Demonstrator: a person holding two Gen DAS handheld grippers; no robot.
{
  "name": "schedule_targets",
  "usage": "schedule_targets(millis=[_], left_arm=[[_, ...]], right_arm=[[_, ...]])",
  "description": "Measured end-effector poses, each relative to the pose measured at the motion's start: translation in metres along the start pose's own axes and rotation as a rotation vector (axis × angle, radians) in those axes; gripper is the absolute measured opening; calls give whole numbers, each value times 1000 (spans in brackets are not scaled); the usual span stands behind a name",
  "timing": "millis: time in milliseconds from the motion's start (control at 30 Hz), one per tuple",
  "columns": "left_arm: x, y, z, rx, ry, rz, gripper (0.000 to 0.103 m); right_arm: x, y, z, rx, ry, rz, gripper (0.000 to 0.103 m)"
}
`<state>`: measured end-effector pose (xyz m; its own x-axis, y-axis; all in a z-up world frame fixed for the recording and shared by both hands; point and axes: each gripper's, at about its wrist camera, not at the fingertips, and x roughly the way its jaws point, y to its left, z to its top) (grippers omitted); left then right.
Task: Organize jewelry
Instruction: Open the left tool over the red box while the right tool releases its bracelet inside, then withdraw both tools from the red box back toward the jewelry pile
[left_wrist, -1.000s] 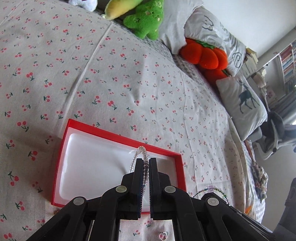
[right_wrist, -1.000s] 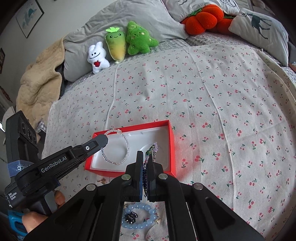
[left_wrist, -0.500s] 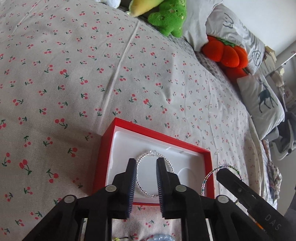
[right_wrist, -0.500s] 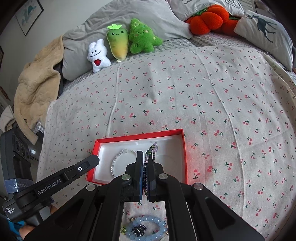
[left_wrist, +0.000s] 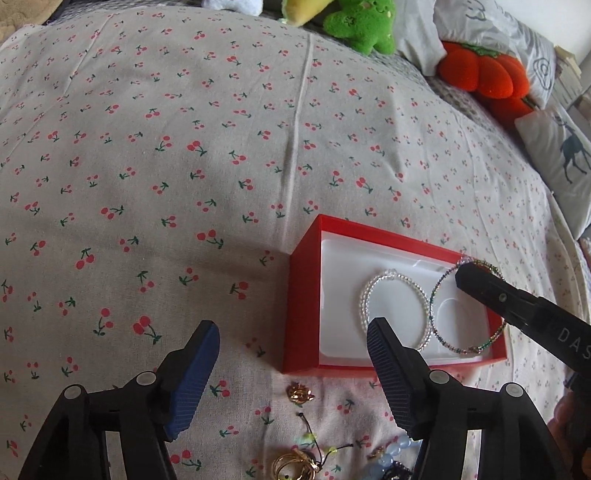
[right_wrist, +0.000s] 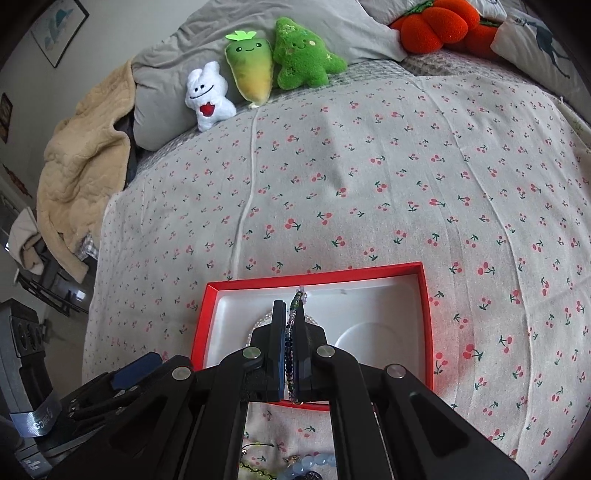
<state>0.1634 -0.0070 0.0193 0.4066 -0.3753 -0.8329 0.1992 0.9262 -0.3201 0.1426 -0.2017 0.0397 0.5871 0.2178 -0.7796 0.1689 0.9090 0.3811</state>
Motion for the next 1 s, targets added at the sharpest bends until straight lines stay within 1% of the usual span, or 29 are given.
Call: schedule_targets(millis=[133,333,400,467,533,633,733,800,867,933,1000], left_arm=[[1,-1,-2,16,5,23,70],[1,-4,-2,25,7,19,74],[1,-7,-4,35,9,26,75],[-1,-10,-6,48,8,39,81],[-3,-13,-9,65,3,51,84],[-8,-18,-14,90,1,70,90],[-13,-20,-23,119,1,98,93],[-17,-19,-29,143,1,121,94],[-19,-19,-37,170,5,140,95],[-21,-18,-45,196,14,151,96],[-22,-16,-53,213,25,161,96]], right_arm=[[10,-14,-2,19,20,-30,2],[6,-26,0,25,9,-72,4],[4,-29,0,23,11,-95,11],[-1,-31,-1,23,7,-106,42],[-10,-33,-3,24,-11,-97,55],[-25,-31,-5,12,-24,-93,55],[-38,-29,-11,-6,-32,-99,56],[-47,-29,-17,-22,-34,-108,59],[-55,-30,-24,-40,-35,-120,67],[-61,-31,-32,-61,-31,-136,70],[-66,-32,-40,-84,-20,-155,71]])
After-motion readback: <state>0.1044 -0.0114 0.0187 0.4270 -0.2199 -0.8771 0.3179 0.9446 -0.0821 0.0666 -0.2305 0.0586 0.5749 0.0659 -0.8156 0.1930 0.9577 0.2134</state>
